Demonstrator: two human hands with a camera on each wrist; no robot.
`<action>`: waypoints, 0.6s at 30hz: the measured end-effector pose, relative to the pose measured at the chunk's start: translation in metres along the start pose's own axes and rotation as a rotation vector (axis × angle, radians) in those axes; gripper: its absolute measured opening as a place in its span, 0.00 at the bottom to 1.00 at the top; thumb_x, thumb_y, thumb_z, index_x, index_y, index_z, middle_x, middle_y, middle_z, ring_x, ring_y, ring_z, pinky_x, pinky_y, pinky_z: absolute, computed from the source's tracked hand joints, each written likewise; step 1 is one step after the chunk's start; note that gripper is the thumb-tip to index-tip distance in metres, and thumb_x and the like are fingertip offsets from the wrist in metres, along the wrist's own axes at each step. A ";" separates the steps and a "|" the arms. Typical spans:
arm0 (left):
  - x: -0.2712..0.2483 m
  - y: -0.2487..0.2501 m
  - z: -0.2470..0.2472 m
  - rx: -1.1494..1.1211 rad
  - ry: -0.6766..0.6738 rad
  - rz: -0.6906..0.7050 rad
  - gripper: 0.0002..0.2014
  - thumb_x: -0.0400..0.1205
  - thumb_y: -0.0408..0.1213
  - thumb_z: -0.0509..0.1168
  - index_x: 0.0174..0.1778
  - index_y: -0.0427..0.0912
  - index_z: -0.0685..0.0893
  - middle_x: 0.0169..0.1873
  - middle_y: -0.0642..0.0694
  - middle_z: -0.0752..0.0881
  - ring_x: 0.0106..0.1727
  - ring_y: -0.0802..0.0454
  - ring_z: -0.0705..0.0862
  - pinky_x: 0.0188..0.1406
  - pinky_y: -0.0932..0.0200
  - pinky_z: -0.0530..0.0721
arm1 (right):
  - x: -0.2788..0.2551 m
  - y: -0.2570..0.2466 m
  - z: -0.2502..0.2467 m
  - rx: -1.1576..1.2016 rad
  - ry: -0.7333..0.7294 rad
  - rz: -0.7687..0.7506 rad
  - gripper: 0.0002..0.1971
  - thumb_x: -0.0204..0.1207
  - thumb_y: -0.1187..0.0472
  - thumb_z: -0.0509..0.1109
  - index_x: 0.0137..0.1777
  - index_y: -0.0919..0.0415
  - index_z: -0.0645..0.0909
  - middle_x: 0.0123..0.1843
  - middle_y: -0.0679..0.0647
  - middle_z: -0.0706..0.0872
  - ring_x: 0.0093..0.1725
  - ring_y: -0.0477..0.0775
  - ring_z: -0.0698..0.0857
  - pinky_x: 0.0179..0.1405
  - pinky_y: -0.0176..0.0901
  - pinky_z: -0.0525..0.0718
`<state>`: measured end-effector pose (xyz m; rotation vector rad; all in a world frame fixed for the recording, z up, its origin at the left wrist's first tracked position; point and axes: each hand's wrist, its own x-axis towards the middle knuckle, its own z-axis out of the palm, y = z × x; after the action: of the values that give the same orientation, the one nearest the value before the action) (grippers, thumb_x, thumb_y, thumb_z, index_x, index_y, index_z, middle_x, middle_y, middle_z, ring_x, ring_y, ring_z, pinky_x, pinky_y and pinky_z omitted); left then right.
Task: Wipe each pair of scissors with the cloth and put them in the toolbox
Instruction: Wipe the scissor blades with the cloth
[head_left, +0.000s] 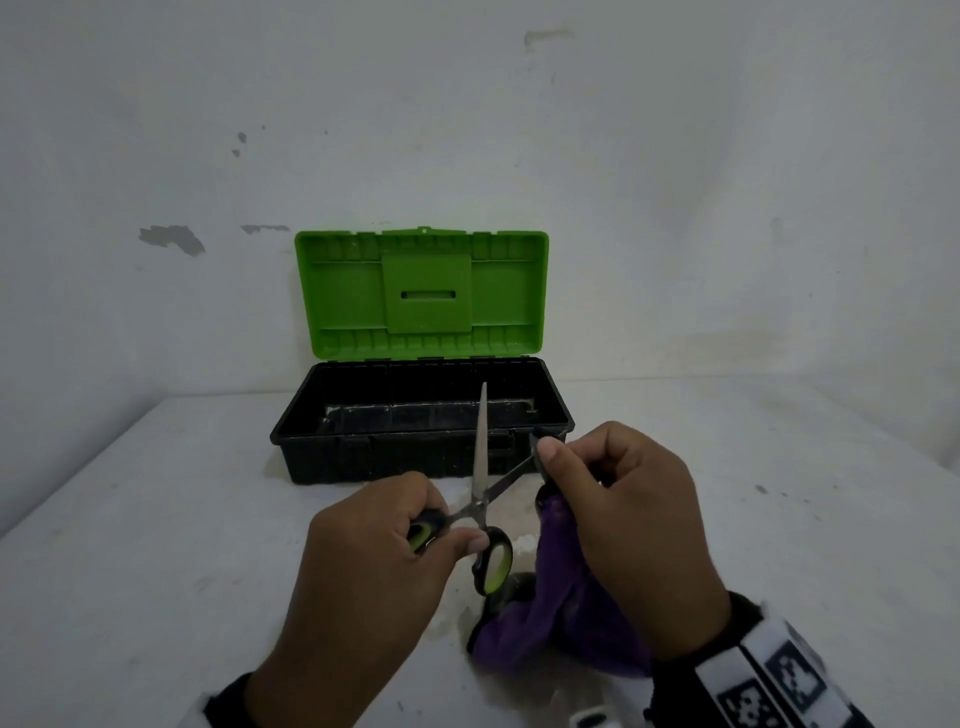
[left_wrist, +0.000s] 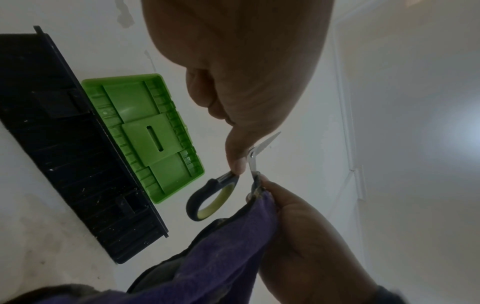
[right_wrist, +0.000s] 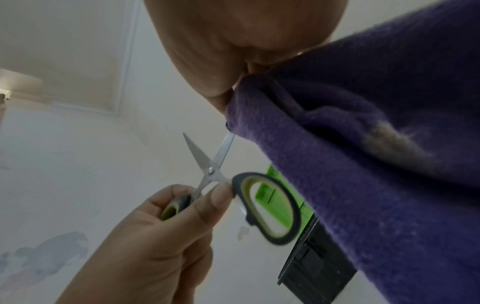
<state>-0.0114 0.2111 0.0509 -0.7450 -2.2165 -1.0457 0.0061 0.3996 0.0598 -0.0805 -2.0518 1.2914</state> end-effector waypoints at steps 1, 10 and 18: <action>-0.001 0.000 0.000 0.006 -0.009 -0.014 0.17 0.61 0.49 0.80 0.28 0.54 0.76 0.20 0.61 0.74 0.42 0.58 0.80 0.34 0.81 0.75 | 0.004 0.001 -0.002 0.010 0.010 0.016 0.12 0.75 0.51 0.77 0.33 0.55 0.85 0.29 0.50 0.89 0.29 0.48 0.87 0.32 0.43 0.86; 0.007 0.006 -0.012 -0.446 -0.133 -0.520 0.19 0.58 0.49 0.81 0.25 0.44 0.78 0.19 0.50 0.71 0.20 0.57 0.65 0.19 0.66 0.69 | 0.025 0.017 -0.032 0.067 0.073 0.034 0.10 0.77 0.56 0.76 0.35 0.56 0.86 0.28 0.50 0.89 0.29 0.50 0.88 0.34 0.51 0.88; 0.008 0.002 -0.006 -0.922 -0.304 -0.783 0.15 0.59 0.38 0.81 0.30 0.40 0.80 0.22 0.46 0.66 0.21 0.54 0.58 0.19 0.63 0.57 | -0.003 -0.003 -0.012 0.178 -0.193 -0.131 0.05 0.71 0.58 0.79 0.36 0.54 0.87 0.33 0.47 0.90 0.36 0.45 0.88 0.38 0.27 0.81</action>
<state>-0.0139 0.2096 0.0611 -0.3532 -2.2523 -2.5781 0.0164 0.4057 0.0635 0.2649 -2.0522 1.4391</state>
